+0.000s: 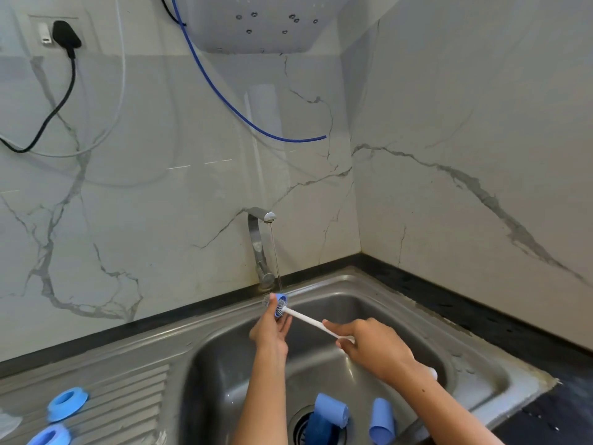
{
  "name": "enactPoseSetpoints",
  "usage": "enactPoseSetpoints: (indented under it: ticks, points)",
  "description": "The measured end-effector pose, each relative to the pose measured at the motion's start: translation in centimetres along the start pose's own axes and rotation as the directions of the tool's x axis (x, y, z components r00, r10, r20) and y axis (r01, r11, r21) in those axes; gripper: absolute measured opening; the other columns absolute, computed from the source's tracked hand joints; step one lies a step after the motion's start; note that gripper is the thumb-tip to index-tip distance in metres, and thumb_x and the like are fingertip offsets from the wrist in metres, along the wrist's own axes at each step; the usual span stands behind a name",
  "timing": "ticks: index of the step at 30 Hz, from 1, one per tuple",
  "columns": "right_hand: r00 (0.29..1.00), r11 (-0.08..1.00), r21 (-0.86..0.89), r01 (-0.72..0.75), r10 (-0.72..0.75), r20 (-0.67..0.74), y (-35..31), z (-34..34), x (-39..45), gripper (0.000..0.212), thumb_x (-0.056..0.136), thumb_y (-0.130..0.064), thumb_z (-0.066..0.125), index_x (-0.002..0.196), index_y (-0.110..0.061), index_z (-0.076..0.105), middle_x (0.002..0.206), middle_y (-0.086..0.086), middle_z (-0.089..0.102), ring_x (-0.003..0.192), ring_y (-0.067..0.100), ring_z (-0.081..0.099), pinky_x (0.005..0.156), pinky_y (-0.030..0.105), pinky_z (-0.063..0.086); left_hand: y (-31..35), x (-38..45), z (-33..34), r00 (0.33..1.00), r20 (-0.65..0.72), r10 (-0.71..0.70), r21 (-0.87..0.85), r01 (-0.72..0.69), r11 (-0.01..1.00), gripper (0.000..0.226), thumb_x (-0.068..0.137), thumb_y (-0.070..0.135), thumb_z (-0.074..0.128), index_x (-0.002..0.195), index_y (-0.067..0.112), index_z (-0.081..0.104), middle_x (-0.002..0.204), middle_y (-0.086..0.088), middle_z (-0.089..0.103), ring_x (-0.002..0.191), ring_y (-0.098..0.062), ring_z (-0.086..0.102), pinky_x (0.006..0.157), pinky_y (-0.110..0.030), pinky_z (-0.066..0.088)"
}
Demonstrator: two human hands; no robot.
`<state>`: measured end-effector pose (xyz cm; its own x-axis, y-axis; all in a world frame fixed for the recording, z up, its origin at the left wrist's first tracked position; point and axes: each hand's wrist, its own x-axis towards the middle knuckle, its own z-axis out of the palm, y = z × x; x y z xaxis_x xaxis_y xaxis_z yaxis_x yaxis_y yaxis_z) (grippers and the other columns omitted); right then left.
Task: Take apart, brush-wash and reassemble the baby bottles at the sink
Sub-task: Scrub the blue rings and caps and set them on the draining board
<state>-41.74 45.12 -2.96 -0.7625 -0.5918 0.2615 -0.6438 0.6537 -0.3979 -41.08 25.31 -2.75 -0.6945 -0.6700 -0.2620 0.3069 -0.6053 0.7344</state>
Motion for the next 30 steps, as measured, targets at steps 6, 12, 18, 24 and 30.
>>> enactPoseSetpoints:
  ticks: [6, 12, 18, 24, 30]
  points:
    - [0.998, 0.994, 0.097, 0.059, -0.061, 0.027, -1.3, -0.3, -0.3, 0.041, 0.100, -0.031, 0.047, 0.139, -0.042, 0.046, 0.066, -0.008, 0.052, 0.053, 0.010, 0.038, 0.054, 0.022, 0.036, 0.5, -0.5, -0.1, 0.996, -0.085, -0.025, -0.201, 0.007, 0.980, 0.029, 0.078, 0.020, 0.077, 0.087, 0.001, 0.057, 0.105, -0.017, 0.062, 0.090, -0.025, 0.063, 0.087, -0.034, 0.051]
    - [0.990, 0.782, 0.609, -0.134, 0.082, 0.112, -1.1, 0.1, -0.1, 0.031, 0.099, -0.021, 0.051, 0.128, -0.023, 0.063, 0.072, -0.019, 0.066, 0.044, 0.003, 0.037, 0.044, 0.020, 0.033, 0.8, -0.2, -0.3, 0.960, 0.258, -0.111, -0.091, 0.138, 0.986, 0.021, 0.088, 0.031, 0.064, 0.097, 0.013, 0.062, 0.096, -0.006, 0.067, 0.101, -0.020, 0.061, 0.102, -0.041, 0.039]
    - [0.999, 1.000, 0.009, 0.030, -0.029, -0.037, -1.9, 0.8, -0.2, 0.042, 0.103, -0.033, 0.039, 0.144, -0.039, 0.038, 0.069, -0.008, 0.052, 0.050, 0.008, 0.036, 0.049, 0.023, 0.032, 0.6, 0.1, -0.3, 0.999, -0.041, -0.010, 0.107, 0.014, 0.994, 0.031, 0.078, 0.026, 0.077, 0.095, 0.008, 0.059, 0.100, -0.007, 0.068, 0.089, -0.018, 0.065, 0.095, -0.038, 0.040]
    - [0.958, 0.681, 0.690, -0.246, 0.061, 0.280, -0.7, -1.7, -0.8, 0.029, 0.100, -0.032, 0.049, 0.127, -0.039, 0.059, 0.051, -0.004, 0.043, 0.039, 0.006, 0.028, 0.036, 0.017, 0.025, 1.1, 0.1, -0.1, 0.979, 0.205, -0.022, -0.292, 0.082, 0.953, 0.041, 0.092, 0.032, 0.058, 0.124, 0.007, 0.054, 0.074, -0.005, 0.073, 0.088, -0.021, 0.063, 0.083, -0.031, 0.049]
    - [0.984, 0.881, 0.457, -0.122, 0.048, 0.169, -0.4, -1.1, -0.9, 0.031, 0.099, -0.028, 0.052, 0.128, -0.025, 0.063, 0.066, -0.026, 0.061, 0.051, 0.005, 0.042, 0.048, 0.019, 0.042, 0.6, 0.4, -0.9, 0.987, 0.142, -0.079, -0.141, 0.099, 0.985, 0.020, 0.088, 0.024, 0.064, 0.098, 0.008, 0.059, 0.079, -0.006, 0.071, 0.082, -0.020, 0.061, 0.085, -0.034, 0.048]
